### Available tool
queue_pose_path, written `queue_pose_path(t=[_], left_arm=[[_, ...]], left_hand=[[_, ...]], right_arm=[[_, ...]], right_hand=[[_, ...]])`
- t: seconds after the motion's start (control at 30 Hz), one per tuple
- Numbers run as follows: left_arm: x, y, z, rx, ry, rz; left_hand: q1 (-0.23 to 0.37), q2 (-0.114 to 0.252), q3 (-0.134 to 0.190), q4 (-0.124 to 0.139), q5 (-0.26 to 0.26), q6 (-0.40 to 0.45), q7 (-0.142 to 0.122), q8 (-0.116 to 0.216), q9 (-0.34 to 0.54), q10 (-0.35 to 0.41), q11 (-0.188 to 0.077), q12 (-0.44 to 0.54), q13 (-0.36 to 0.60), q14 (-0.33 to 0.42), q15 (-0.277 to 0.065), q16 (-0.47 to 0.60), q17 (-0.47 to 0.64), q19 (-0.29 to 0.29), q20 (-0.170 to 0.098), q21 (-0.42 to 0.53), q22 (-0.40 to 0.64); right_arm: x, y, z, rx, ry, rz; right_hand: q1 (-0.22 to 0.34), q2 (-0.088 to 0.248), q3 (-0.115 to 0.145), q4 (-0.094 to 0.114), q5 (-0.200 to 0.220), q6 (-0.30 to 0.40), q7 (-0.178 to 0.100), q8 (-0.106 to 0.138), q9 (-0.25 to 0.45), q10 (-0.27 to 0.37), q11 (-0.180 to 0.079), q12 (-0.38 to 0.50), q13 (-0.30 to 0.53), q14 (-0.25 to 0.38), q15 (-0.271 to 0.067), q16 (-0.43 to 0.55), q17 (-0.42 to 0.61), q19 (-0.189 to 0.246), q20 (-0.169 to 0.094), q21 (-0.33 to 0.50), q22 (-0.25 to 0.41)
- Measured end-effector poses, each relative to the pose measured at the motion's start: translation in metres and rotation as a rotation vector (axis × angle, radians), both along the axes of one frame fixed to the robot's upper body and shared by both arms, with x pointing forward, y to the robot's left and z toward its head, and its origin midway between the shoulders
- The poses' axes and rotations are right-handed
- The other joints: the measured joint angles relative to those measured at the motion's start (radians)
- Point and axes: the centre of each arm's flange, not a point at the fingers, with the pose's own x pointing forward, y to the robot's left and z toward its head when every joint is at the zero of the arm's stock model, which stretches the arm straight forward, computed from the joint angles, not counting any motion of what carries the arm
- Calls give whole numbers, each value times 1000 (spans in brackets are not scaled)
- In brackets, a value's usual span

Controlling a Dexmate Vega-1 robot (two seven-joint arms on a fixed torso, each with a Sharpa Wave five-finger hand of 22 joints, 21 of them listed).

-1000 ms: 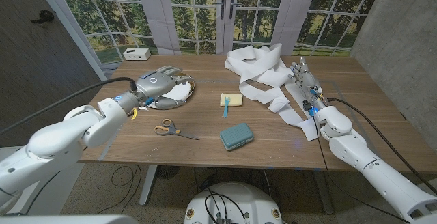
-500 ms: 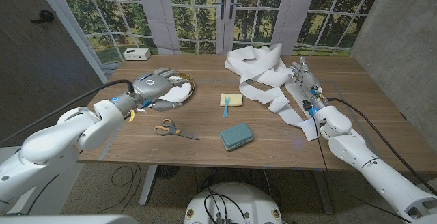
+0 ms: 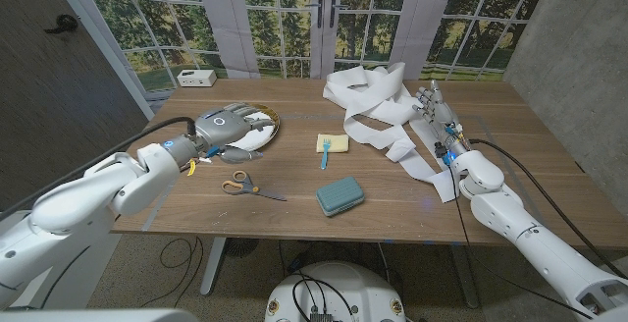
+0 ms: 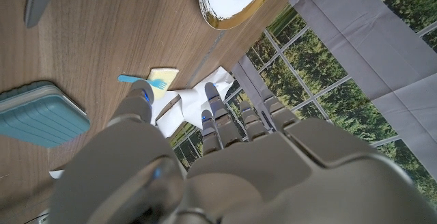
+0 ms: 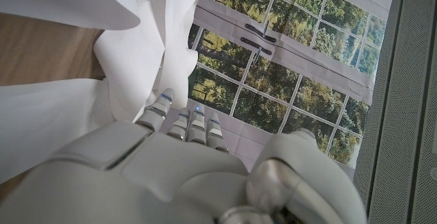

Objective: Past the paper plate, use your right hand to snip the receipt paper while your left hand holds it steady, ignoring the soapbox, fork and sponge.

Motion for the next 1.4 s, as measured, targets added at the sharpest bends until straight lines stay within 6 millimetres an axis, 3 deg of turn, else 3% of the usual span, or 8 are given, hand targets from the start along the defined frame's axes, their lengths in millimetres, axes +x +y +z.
queue_pose_path(t=[0.6, 0.73, 0.87, 1.4], left_arm=[[1, 14, -4, 64, -1, 12], [1, 19, -5, 67, -7, 12], [0, 20, -6, 81, -21, -10], [3, 34, -7, 140, 12, -12]], left_hand=[[11, -11, -6, -6, 0, 10, -11, 0, 0, 12, -12, -4, 5, -38, -1, -9, 0, -32, -32, -8, 0], [18, -18, -14, -2, 0, -87, -16, -22, 0, 8, -16, -12, 9, -54, 1, -9, 0, -39, -46, -8, 0], [23, -24, -18, 1, 0, -124, -16, -23, 0, 8, -16, -12, 14, -56, 2, -9, 0, -39, -50, -8, 0], [18, -29, -32, 4, 0, -83, -21, 0, 0, 20, -5, -19, 23, -36, -1, 0, 0, -7, -82, 4, 0]], right_arm=[[8, 2, 8, -5, -24, 16], [8, 3, 9, -7, -28, 16], [9, 3, 10, -8, -33, 15], [11, 5, 17, -17, -54, 21]], right_hand=[[4, -4, 0, 0, 0, 0, 0, 0, 0, 3, -4, 0, 0, 0, 0, 0, 0, 0, 0, 0, 0], [4, -4, 0, 0, 0, 0, 0, 0, 0, 3, -4, 0, 0, 0, 0, 0, 0, 0, 0, 0, 0], [4, -4, 0, 0, 0, 0, 0, 0, 0, 3, -4, 0, 0, 0, 0, 0, 0, 0, 0, 0, 0], [4, -4, 3, -3, 0, 5, -5, 0, 0, 3, -3, 0, 0, 0, 0, 0, 0, -6, 6, 0, 0]])
